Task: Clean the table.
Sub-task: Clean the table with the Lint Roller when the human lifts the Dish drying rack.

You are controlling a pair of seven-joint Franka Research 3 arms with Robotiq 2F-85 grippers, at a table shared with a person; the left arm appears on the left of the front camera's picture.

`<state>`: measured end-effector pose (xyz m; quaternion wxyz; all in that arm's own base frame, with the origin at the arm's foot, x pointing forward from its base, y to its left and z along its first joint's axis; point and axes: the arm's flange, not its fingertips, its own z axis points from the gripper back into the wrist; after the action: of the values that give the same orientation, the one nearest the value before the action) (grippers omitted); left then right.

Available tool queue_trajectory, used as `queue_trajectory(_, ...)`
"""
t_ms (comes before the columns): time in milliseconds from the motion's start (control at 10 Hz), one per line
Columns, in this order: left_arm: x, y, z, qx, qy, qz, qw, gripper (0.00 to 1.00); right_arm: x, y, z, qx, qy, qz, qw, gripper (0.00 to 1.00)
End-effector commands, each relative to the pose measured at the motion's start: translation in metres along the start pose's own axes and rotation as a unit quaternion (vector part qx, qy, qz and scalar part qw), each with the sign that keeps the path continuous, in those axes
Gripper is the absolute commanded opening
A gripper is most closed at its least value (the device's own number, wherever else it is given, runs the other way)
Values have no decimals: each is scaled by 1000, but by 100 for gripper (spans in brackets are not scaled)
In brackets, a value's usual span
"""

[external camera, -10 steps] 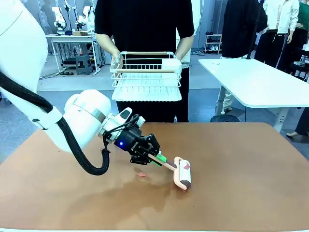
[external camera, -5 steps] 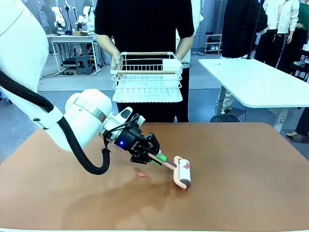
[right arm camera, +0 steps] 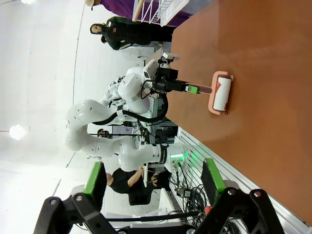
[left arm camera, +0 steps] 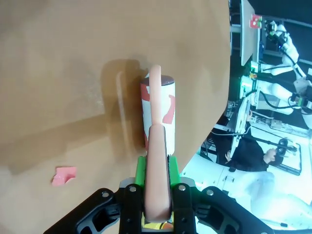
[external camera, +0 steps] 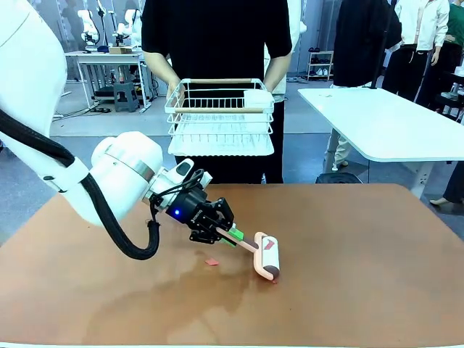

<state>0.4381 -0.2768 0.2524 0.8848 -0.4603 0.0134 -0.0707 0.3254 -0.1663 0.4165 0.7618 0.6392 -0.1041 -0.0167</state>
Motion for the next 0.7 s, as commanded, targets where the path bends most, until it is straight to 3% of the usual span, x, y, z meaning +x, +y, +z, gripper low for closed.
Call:
queue_trajectory(0, -15, 30, 18, 55, -14, 35, 998, 21, -1, 2, 0, 2, 0, 3, 1000, 100)
queue_trajectory(300, -29, 46, 40, 55, -8, 44, 997, 21, -1, 2, 0, 2, 0, 3, 1000, 100)
queue_trajectory(600, -41, 76, 66, 111, -13, 70, 991, 21, -1, 2, 0, 2, 0, 3, 1000, 100)
